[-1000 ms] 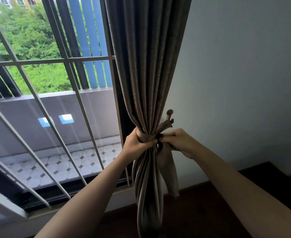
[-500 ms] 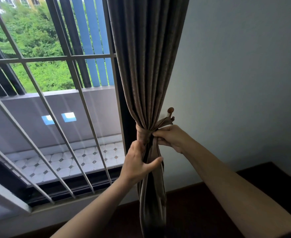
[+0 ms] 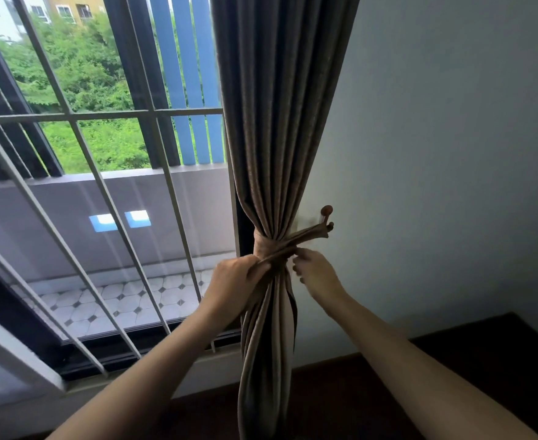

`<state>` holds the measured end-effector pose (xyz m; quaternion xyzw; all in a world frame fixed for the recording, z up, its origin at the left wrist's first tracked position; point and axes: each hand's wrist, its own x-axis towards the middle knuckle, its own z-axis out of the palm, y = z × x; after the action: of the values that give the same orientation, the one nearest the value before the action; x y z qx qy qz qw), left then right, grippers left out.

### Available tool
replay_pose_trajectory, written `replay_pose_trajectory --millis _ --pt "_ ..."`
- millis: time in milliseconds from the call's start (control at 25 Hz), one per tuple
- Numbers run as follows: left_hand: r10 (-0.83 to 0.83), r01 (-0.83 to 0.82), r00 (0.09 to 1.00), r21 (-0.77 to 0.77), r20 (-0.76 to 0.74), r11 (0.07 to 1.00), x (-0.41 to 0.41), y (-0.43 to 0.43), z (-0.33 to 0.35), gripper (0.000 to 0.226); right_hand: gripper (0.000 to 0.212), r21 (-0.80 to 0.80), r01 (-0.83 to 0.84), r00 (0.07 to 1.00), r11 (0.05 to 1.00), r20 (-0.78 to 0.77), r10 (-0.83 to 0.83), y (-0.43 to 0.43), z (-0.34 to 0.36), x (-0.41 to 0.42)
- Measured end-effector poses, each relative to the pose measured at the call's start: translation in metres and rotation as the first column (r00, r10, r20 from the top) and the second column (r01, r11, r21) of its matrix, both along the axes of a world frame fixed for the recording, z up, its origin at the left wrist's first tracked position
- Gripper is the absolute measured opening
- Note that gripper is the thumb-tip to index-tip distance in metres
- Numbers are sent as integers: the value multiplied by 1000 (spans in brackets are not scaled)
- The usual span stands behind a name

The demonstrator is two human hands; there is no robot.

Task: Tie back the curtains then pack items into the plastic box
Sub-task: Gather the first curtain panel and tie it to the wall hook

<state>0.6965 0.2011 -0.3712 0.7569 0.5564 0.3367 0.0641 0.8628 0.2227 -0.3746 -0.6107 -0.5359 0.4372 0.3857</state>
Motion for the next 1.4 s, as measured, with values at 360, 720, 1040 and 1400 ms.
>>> replay_pose_trajectory --millis 360,720,1040,1400 --pt "-314 450 878 -395 362 801 -39 47 12 42 81 265 73 996 962 29 -84 -3 -60 -50" --pt "-316 429 898 -445 307 786 -46 82 14 18 62 255 -65 988 965 150 27 1 -56 -19" --pt "-285 458 859 -390 424 799 -25 69 -5 42 60 202 -190 982 961 26 189 -13 -49 12" --pt "-425 591 774 -295 469 750 -11 61 -17 25 43 243 47 998 969 -60 -33 -15 -20 21"
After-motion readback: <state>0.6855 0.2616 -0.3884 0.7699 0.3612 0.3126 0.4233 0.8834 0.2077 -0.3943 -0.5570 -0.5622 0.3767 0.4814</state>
